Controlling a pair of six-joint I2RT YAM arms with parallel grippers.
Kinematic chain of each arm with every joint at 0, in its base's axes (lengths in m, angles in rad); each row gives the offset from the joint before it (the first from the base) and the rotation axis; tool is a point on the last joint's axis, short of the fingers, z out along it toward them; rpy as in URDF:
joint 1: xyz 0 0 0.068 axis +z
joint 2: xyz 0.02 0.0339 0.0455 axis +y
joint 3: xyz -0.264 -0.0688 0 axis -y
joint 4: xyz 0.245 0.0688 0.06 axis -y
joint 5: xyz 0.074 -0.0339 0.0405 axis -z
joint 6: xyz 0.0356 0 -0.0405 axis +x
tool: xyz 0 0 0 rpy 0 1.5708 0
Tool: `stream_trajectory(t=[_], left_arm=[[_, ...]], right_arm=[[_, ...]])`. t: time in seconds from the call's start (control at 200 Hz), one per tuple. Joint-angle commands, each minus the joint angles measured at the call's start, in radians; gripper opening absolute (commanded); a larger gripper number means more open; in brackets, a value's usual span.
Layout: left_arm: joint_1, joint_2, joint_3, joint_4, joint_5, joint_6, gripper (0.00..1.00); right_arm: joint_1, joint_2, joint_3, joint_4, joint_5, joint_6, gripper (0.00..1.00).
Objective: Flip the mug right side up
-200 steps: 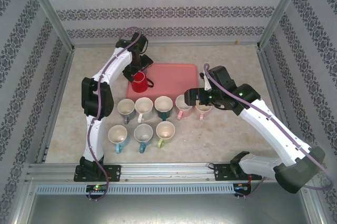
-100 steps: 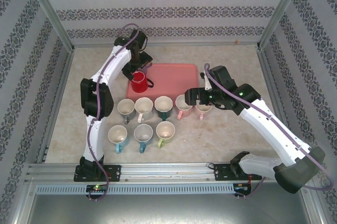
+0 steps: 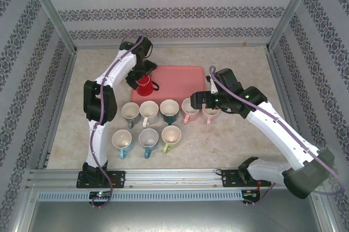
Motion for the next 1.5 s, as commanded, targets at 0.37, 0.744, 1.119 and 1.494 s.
stream_trajectory(t=[0.37, 0.744, 1.119, 1.494], left_arm=[[0.004, 0.033, -0.022, 0.038, -0.002, -0.027, 0.99], [0.028, 0.048, -0.075, 0.079, -0.017, -0.016, 0.94], [0.046, 0.074, -0.102, 0.123, -0.007, 0.011, 0.89], [0.052, -0.024, -0.185, 0.182, 0.021, 0.033, 0.66]], right_arm=[[-0.014, 0.013, -0.011, 0.001, 0.004, -0.028, 0.98], [-0.015, 0.010, -0.022, -0.003, 0.000, -0.028, 0.98], [-0.015, -0.004, -0.031, -0.014, 0.000, -0.027, 0.98], [-0.007, -0.038, -0.024, -0.015, -0.002, 0.006, 0.98]])
